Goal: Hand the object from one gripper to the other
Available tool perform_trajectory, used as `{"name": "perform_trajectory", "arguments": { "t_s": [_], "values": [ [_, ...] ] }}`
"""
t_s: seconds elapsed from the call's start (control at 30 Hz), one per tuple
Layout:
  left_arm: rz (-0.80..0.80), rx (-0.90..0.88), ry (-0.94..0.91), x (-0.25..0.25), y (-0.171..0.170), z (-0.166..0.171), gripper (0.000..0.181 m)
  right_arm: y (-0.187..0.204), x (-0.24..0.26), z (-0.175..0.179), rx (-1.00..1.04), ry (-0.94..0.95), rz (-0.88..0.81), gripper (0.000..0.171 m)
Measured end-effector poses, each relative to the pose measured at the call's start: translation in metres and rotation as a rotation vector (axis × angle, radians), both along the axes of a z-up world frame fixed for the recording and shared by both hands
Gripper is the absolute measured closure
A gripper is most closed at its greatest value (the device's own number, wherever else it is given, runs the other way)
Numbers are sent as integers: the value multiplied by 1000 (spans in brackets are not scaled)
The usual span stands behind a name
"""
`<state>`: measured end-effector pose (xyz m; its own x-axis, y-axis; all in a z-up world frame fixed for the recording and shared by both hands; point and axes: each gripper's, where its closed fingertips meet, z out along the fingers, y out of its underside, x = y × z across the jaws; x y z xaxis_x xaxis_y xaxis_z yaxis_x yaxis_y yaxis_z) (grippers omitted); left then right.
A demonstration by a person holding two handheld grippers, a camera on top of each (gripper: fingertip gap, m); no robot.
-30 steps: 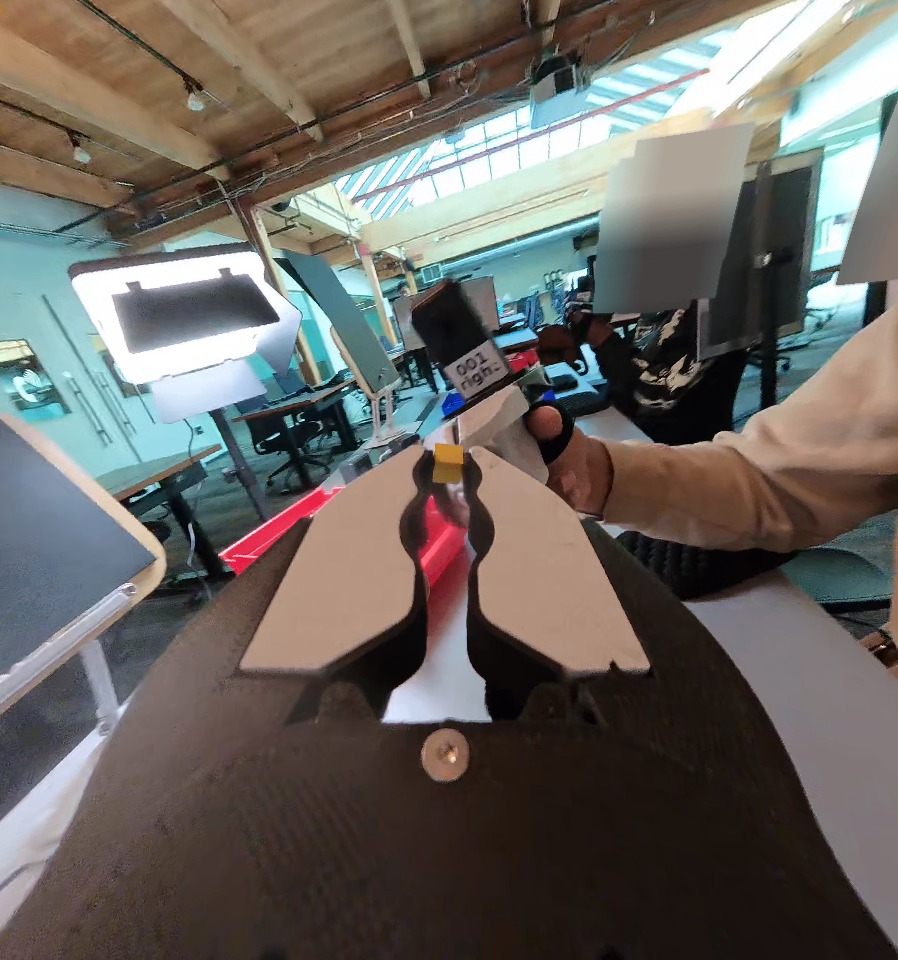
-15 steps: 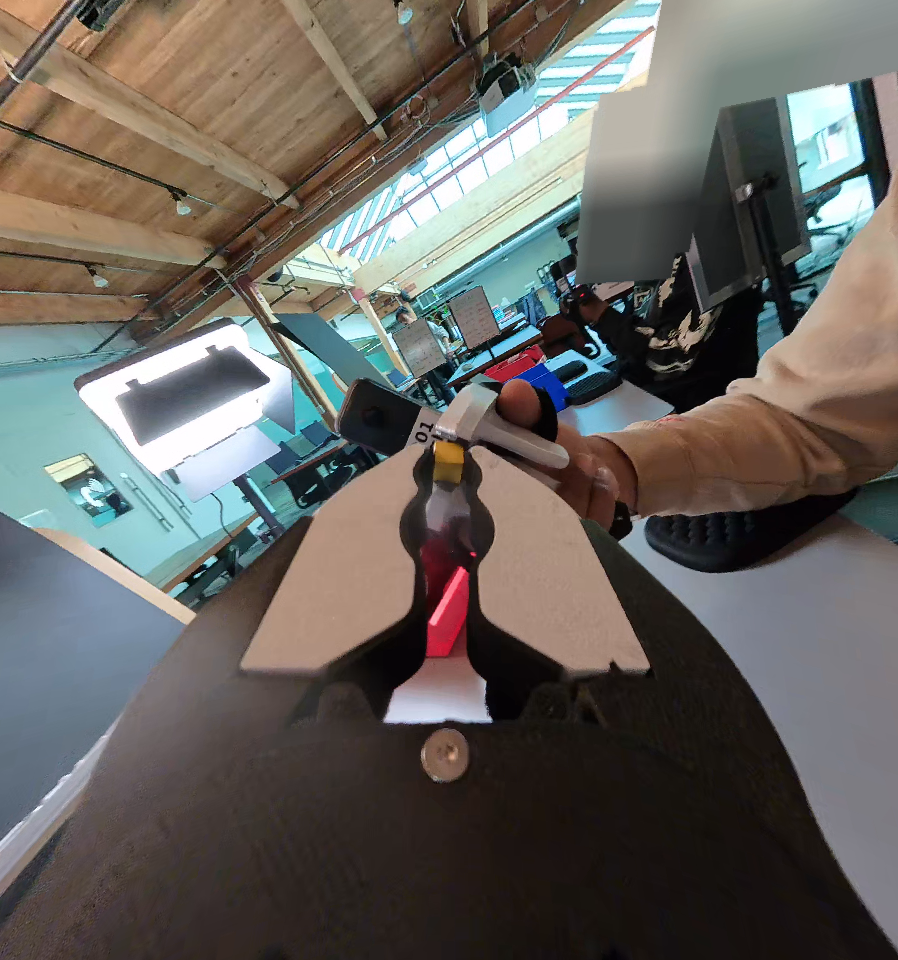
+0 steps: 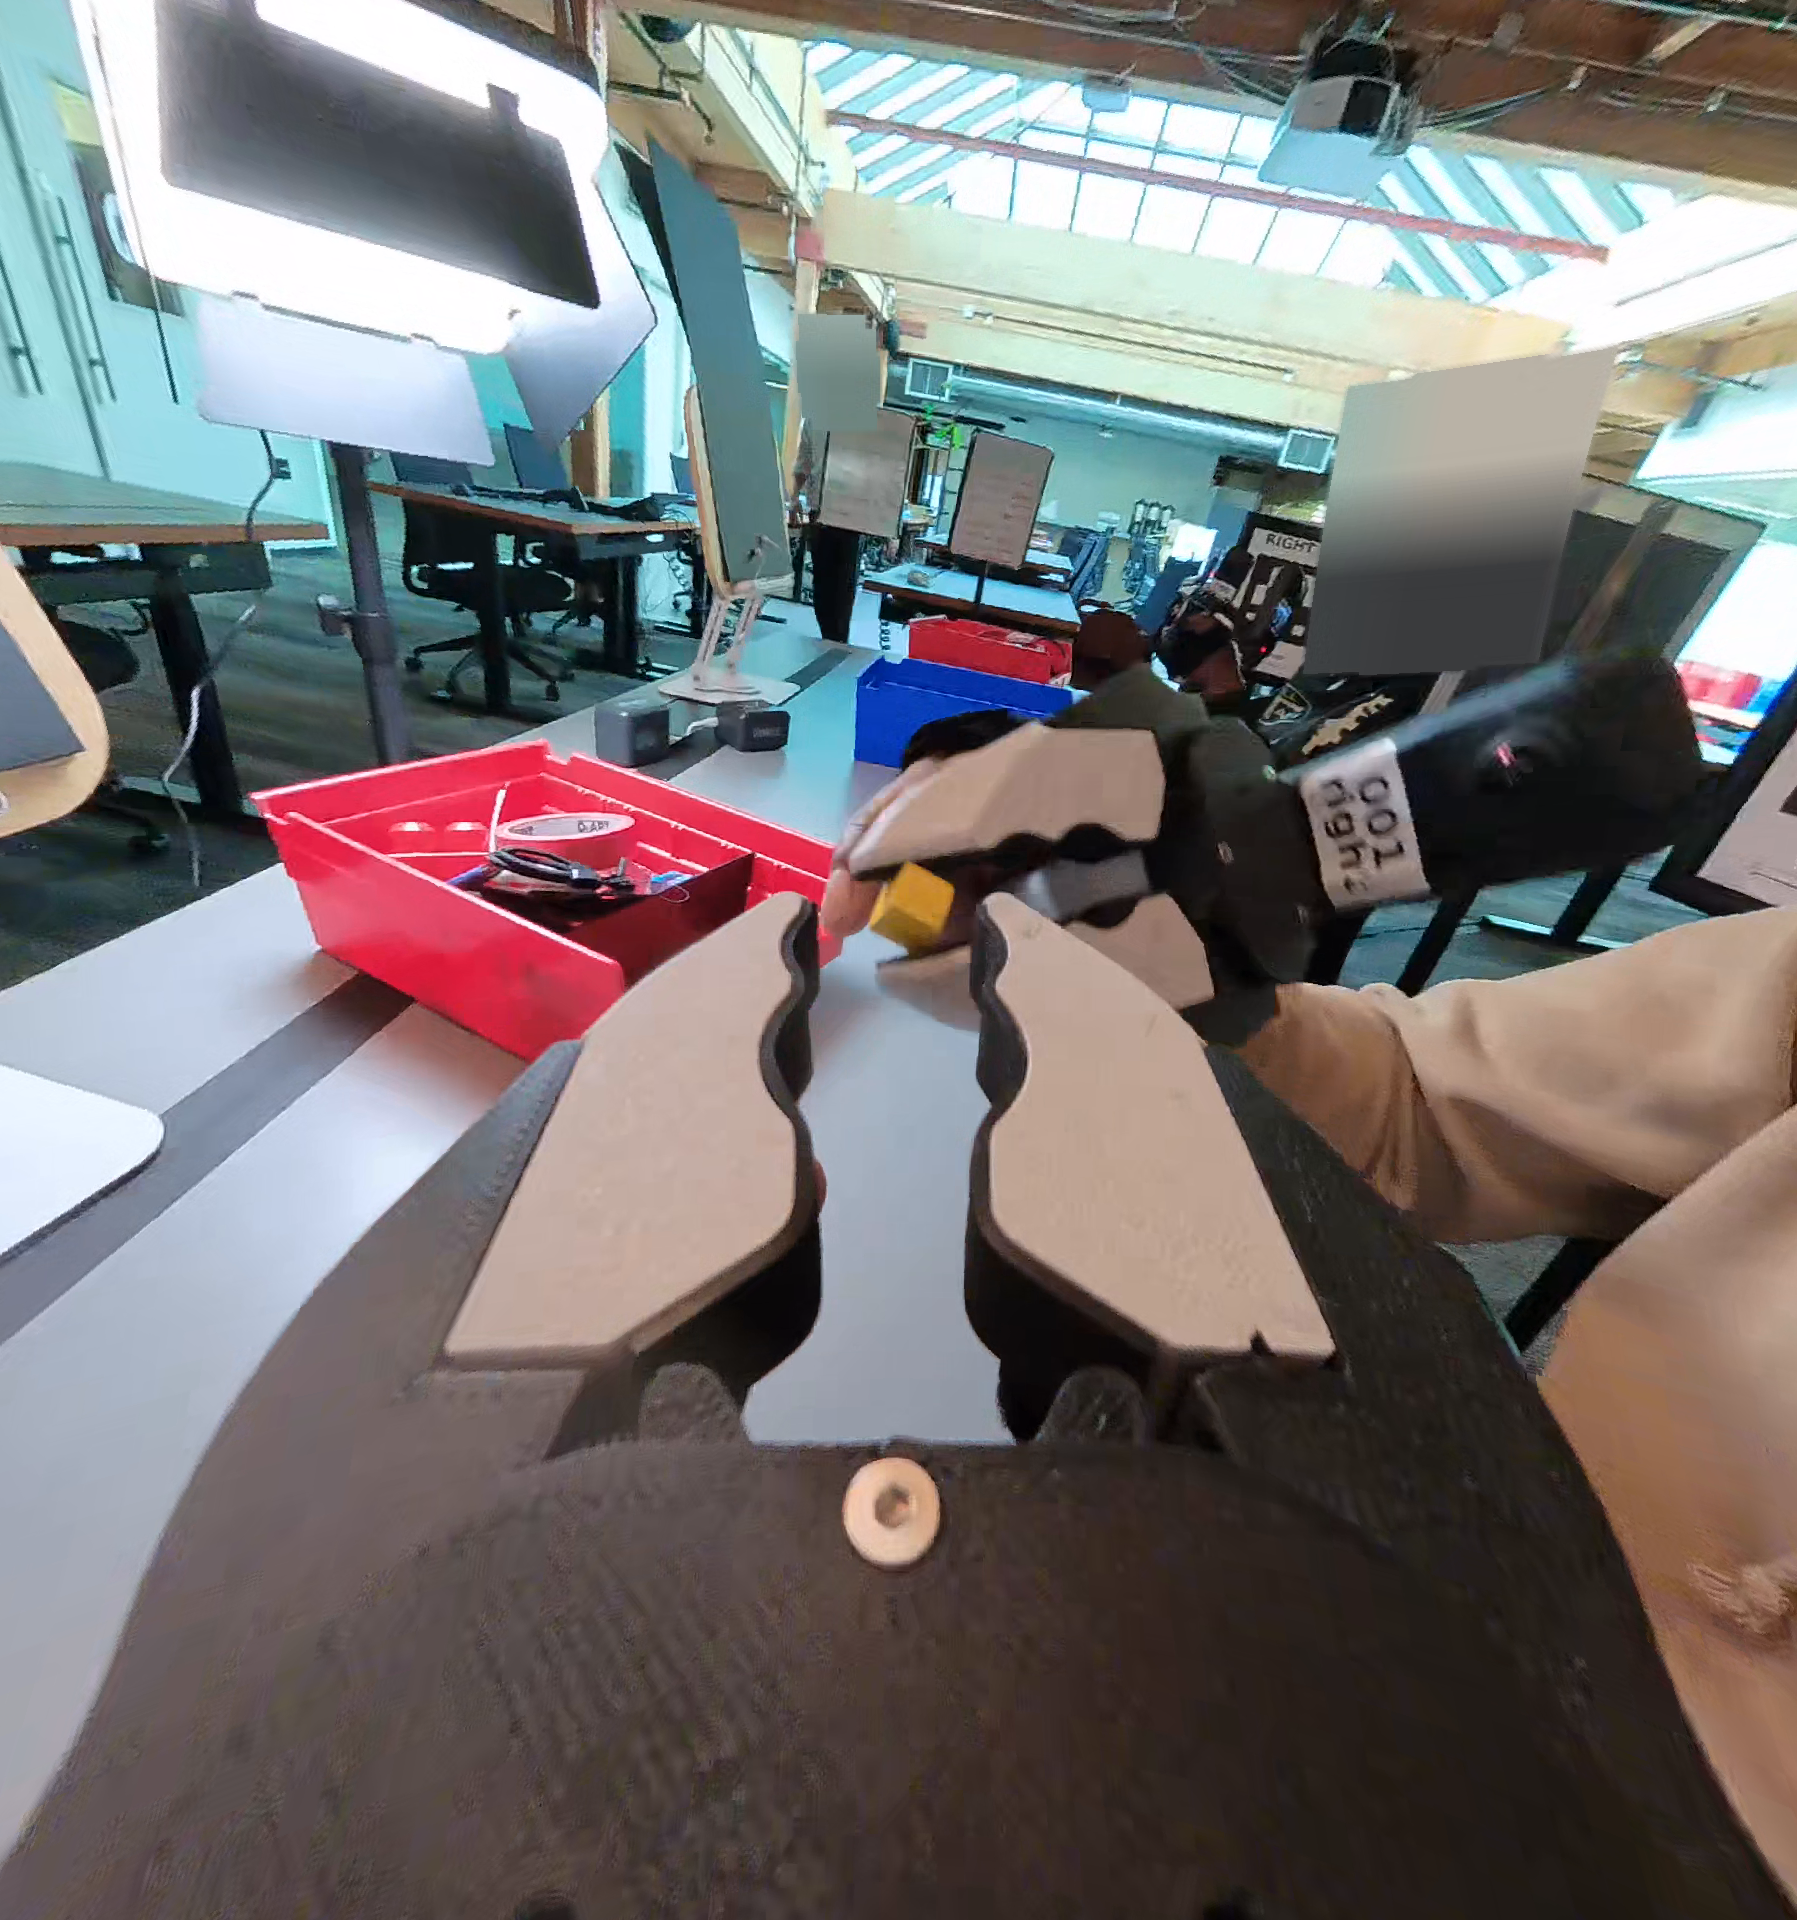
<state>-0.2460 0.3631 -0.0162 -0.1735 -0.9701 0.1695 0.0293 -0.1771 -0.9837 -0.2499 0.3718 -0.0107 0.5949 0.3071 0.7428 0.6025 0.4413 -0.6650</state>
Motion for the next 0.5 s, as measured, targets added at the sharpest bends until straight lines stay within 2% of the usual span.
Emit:
{"name": "perform_trajectory", "arguments": {
  "t_s": [0.1,0.23,0.3,0.37,0.43,0.5],
  "values": [
    [-10,36,17,-1,-4,-1,167,-2,-7,-5,109,-138,-50,157],
    [15,200,14,-5,-8,2,169,-6,-10,-3,82,-94,23,156],
    [81,345,-31,-8,-6,7,170,-11,-13,-5,-149,83,178,147],
    [171,491,-73,-12,-2,13,169,-18,-9,2,-435,339,379,136],
    [237,655,-101,-13,-4,15,170,-20,1,12,-634,580,522,138],
    [298,806,-95,-11,-5,13,169,-20,5,15,-763,714,618,139]
  ]
}}
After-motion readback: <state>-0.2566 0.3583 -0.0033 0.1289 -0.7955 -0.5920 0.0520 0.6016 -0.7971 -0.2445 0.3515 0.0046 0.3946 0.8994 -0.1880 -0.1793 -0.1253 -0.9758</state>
